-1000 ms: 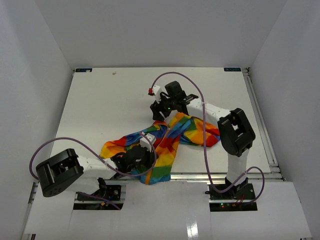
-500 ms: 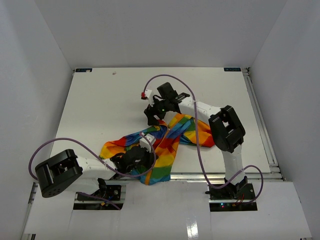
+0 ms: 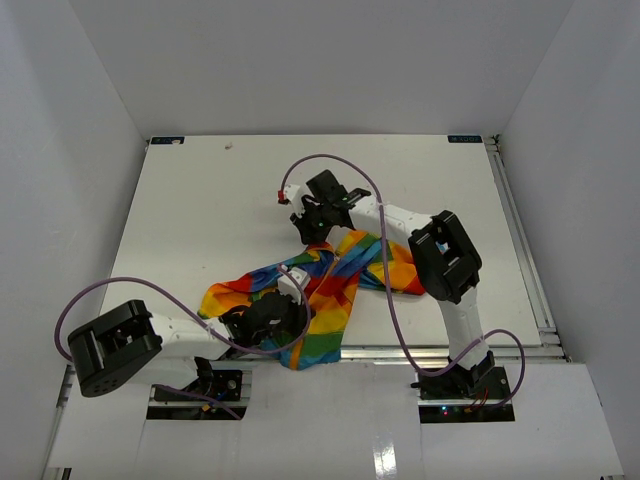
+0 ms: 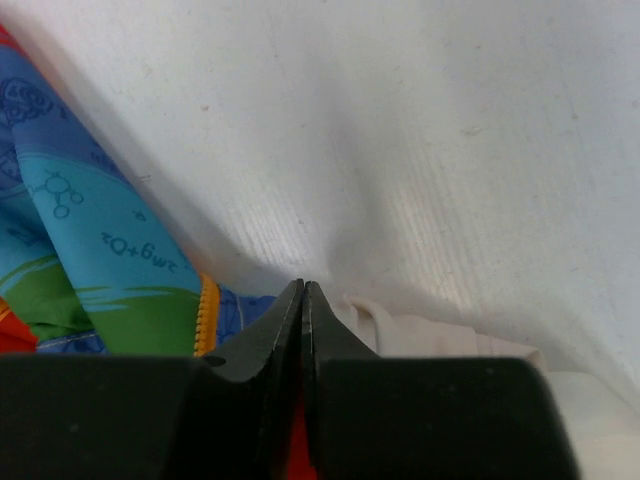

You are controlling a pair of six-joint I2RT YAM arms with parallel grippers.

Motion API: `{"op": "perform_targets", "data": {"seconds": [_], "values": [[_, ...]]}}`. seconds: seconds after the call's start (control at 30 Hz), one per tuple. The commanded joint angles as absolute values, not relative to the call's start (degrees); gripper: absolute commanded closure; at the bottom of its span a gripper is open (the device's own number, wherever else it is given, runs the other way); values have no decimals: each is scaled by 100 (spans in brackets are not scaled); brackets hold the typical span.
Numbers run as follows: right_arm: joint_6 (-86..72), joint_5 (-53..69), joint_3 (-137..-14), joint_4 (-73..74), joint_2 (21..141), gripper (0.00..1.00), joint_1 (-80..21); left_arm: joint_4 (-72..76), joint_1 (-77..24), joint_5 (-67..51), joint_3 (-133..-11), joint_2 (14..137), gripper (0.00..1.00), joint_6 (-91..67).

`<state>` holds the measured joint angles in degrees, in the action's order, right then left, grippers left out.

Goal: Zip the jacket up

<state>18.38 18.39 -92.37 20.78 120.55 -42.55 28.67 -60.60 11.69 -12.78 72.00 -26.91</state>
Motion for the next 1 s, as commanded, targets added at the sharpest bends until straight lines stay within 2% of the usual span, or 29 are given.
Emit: {"op": "perform_targets", "data": {"seconds": [0.0,0.23,0.27,0.37,0.43,0.57,0.73,0.97], "values": [[1413,1694,-9709,1530,11880,92,-4096,2582,-6100,1466,-1288,6981,100,-2843],[636,2234,-9180,357,11107,91,-3482,2370,-6092,1790,-1355,6848,100,-2914],[832,2606,-9151,559,11043,88,-3489,2356,-6099,1776,-1362,6855,100,-2893],[1621,2671,-9494,1540,11107,63,-3673,2391,-6100,1749,-1336,6873,100,-2909],[1869,2686,-9169,1788,10955,50,-3739,2463,-6100,1741,-1287,6880,100,-2921],[2180,2899,-8719,1769,10837,36,-3935,2618,-6094,1700,-1132,6774,100,-2947],[2422,2708,-8345,1781,10860,28,-4285,2675,-6100,1673,-1084,6709,100,-2901],[2528,1762,-8393,2027,11098,28,-4635,2814,-6100,1535,-1095,6864,100,-2883]]}}
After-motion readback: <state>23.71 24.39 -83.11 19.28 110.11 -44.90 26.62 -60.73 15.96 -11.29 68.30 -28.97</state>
